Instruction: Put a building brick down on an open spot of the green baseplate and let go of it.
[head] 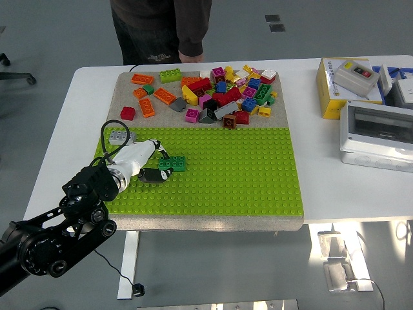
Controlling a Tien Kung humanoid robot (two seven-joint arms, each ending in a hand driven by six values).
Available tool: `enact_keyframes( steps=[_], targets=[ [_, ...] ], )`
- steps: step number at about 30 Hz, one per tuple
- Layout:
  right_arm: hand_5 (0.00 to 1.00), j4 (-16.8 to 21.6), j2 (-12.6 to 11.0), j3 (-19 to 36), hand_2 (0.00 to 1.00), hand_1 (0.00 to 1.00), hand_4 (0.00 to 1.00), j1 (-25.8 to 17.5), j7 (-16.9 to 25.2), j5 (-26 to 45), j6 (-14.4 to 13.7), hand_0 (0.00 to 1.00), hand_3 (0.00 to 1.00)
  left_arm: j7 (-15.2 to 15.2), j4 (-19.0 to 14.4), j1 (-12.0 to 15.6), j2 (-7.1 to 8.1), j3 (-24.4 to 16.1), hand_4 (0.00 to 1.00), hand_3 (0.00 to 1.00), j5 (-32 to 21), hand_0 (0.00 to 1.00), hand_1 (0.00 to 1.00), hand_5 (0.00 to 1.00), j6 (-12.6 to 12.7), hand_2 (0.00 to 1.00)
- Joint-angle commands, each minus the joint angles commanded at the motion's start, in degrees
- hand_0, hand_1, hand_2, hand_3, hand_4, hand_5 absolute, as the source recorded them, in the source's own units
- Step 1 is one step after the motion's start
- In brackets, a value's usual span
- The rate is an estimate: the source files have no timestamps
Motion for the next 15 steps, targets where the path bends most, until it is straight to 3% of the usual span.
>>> enact_keyframes(
  steps=[15],
  targets=[
    [0.998, 0.0, -0.02, 0.17, 0.604, 0.631, 0.514, 0.02, -0.07, -0.1, 0.0, 0.687, 0.672, -0.3, 0.83, 0.06, -0.42, 0.9, 0.677, 0.638, -0.26, 0.981, 0.953, 0.385, 0.34, 0.94]
  ],
)
